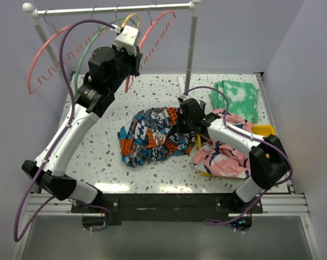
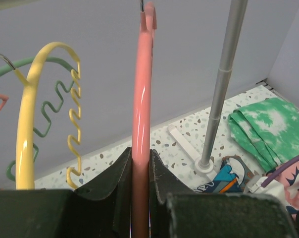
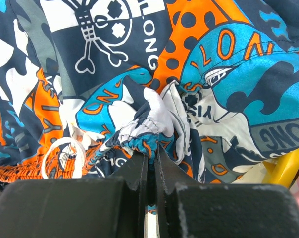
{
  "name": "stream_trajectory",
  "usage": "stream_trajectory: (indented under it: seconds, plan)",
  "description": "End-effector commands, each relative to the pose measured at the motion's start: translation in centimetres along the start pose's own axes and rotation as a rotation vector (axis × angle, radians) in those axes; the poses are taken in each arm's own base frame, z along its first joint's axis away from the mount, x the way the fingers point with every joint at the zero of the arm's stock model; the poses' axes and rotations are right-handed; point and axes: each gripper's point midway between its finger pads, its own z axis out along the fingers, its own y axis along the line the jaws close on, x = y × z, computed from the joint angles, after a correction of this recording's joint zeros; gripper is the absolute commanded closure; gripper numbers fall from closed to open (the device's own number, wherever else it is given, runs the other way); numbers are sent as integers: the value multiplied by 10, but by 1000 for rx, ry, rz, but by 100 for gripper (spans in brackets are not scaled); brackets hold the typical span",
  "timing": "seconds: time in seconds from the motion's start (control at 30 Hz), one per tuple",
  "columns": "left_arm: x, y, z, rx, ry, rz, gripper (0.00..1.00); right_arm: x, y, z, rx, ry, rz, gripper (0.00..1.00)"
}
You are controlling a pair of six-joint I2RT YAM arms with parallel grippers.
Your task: Place the shorts on the hanger
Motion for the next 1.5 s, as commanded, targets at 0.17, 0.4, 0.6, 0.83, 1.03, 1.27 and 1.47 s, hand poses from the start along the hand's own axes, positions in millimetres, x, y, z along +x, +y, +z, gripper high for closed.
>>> stream_trajectory:
  seconds: [0.17, 0.4, 0.6, 0.83, 1.03, 1.27, 1.47]
  plan:
    - [-35, -4, -51, 65, -110, -40, 100, -19, 10, -8, -25, -54, -10, 100]
    - [-5, -20, -110, 180, -68, -77, 100, -19, 3, -16, 5, -69, -6, 100]
    - [42, -27, -170, 249, 15, -62, 100, -24, -10, -37, 73, -112, 2, 100]
    - [98, -31, -230, 299, 139, -45, 100, -17, -37, -61, 165, -179, 18, 100]
    - [111, -43, -261, 386, 182, -64, 100, -5, -44, -67, 176, -161, 32, 100]
    - [115, -53, -273, 452, 198, -65, 100, -18, -51, -65, 275, -129, 24, 100]
    - [116, -64, -273, 519, 206, -70, 100, -42, -44, -68, 298, -137, 22, 100]
